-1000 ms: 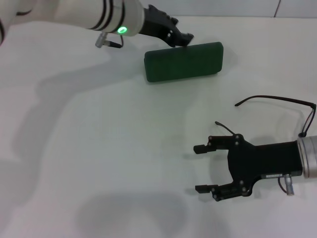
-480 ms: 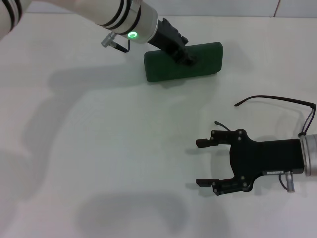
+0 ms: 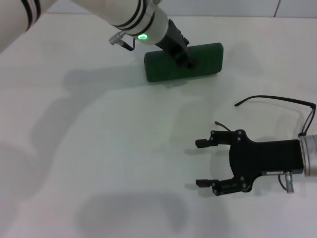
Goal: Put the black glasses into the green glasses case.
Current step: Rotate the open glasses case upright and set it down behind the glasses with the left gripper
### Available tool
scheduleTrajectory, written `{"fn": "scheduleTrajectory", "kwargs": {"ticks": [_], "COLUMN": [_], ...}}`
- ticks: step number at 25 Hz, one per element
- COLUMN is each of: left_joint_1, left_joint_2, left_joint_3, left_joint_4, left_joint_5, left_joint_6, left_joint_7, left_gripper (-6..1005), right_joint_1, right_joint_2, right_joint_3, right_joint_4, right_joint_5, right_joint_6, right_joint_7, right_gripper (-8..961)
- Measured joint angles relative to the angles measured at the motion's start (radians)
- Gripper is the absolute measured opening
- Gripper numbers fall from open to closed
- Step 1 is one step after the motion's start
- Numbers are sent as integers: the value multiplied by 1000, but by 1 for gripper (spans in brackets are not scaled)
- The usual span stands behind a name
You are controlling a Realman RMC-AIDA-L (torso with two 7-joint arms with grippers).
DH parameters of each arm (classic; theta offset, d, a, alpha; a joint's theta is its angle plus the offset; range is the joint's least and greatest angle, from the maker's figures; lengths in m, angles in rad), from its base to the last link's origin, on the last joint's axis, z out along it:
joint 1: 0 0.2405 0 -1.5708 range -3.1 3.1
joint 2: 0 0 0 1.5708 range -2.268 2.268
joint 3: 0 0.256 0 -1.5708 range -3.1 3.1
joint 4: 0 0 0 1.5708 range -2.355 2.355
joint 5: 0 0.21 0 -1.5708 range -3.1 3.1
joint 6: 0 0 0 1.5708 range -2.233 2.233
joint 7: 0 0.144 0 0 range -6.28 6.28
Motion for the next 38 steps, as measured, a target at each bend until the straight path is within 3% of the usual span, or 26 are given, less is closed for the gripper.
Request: {"fn": "scheduleTrajectory", "kwargs": {"ticks": [6, 21, 27, 32, 38], "left_joint_1": [-19, -8, 96, 169, 183], "left_joint_2": [0, -1, 9, 3, -1], "left_joint_3": [20, 18, 4, -20, -7], "left_joint_4": [1, 69, 200, 265, 213], "left_joint_5": [11, 4, -137, -158, -155], "left_joint_6": [19, 293, 369, 269, 72], "left_joint_7": [-18, -8, 57, 66, 68], "left_gripper": [568, 564, 562, 561, 560], "right_joint_1": [-6, -27, -29, -24, -19], "right_joint_2": [1, -4, -5, -4, 2], "right_joint_3": [0, 0, 0, 3, 11], "right_joint_4": [8, 12, 11, 5, 1], "right_joint_5": [0, 0, -1, -1, -1], "right_joint_6": [1, -2, -4, -3, -1], "right_joint_7": [-8, -9, -9, -9, -8], "right_gripper": [782, 782, 782, 782, 783]}}
